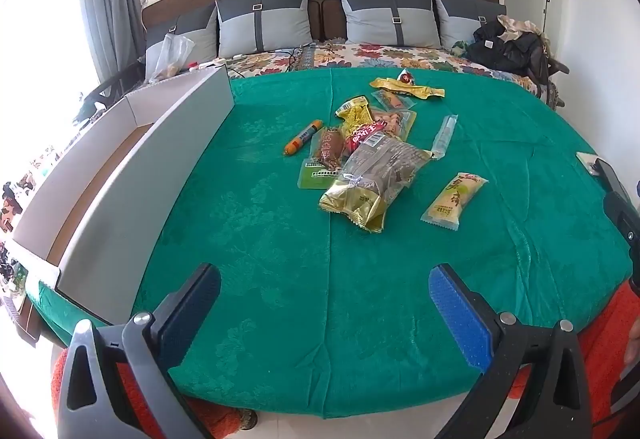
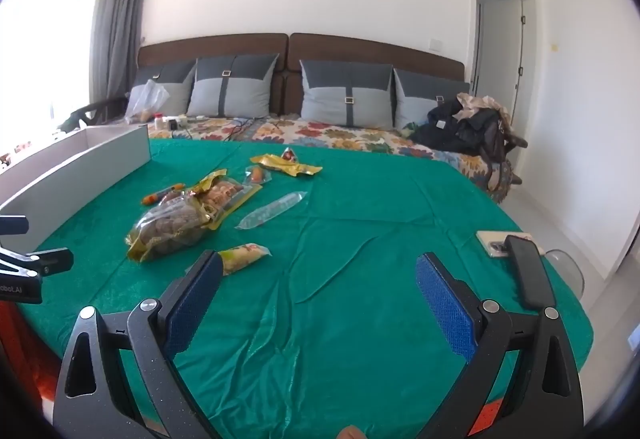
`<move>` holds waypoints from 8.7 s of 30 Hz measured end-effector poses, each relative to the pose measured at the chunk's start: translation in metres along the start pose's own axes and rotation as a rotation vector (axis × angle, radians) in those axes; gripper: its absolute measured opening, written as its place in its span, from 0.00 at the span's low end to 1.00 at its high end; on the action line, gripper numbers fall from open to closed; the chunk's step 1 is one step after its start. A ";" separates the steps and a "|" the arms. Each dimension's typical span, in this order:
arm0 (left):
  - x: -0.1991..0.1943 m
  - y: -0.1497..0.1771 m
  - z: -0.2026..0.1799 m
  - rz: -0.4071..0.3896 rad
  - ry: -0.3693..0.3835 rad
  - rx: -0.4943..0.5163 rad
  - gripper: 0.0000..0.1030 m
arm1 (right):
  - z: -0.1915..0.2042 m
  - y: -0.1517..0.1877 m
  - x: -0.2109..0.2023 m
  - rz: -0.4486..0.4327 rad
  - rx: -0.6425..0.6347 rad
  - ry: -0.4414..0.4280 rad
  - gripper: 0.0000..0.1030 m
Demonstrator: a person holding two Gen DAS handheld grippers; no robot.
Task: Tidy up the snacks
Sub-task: 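Move both tools toward the snack pile on the green cloth, then grasp the clear bag of brown round snacks with the left tool, then hold the brown snack bag in the left tool while the right tool grasps the rice cake bar, then lift the rice cake bar with the right tool while the left tool holds the snack bag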
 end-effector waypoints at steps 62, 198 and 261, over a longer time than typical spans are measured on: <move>0.072 0.019 -0.010 0.158 0.014 0.022 1.00 | 0.003 0.025 0.046 0.168 -0.030 -0.119 0.96; 0.125 0.003 0.086 0.203 -0.008 -0.126 1.00 | 0.020 0.062 0.093 0.415 -0.043 -0.152 0.97; 0.123 0.006 0.085 0.155 -0.007 -0.117 1.00 | 0.069 0.017 0.142 0.490 -0.072 -0.156 0.78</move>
Point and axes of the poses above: each gripper's, at about its wrist camera, not at the fingertips, and x roughly the way its jaws point, z to its left, y to its underside, the point moved 2 cm from there along x, roughly the way its jaws point, and after that the axes turned 9 degrees about z, right-handed, at the moved point
